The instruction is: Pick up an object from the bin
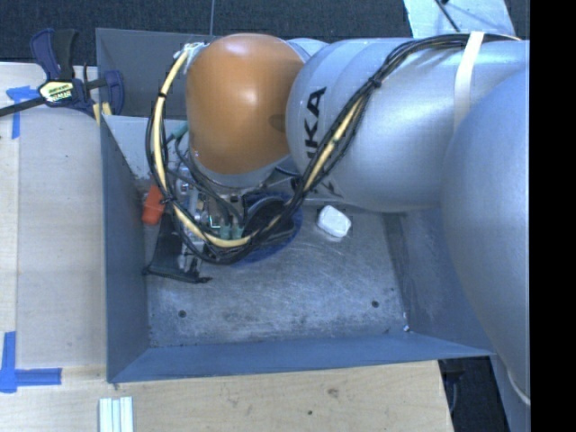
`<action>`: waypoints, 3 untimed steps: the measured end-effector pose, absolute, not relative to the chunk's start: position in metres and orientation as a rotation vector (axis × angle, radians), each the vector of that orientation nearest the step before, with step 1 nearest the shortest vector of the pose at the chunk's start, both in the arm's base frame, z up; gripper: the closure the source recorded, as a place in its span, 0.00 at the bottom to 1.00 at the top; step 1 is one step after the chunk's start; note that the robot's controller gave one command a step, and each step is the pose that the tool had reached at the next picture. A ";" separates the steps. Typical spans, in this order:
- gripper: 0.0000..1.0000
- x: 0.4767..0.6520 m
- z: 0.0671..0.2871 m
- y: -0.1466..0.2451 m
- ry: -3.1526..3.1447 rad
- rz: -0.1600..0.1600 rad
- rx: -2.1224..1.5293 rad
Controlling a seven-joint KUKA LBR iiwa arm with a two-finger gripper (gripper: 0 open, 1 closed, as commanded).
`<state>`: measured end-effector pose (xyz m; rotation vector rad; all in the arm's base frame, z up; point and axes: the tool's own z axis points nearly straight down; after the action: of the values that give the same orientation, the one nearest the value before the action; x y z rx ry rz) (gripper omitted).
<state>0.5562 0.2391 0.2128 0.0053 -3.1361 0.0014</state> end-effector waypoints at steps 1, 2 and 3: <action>0.00 0.557 0.066 0.216 -3.109 0.002 0.428; 0.00 0.558 0.067 0.216 -3.112 0.000 0.426; 0.00 0.559 0.067 0.215 -3.114 -0.001 0.422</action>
Offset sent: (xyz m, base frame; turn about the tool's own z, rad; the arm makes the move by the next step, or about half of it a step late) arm 0.0019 -0.0217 -0.1428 -0.2699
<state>0.5587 0.2151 0.0670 0.4219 -3.1137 -0.0010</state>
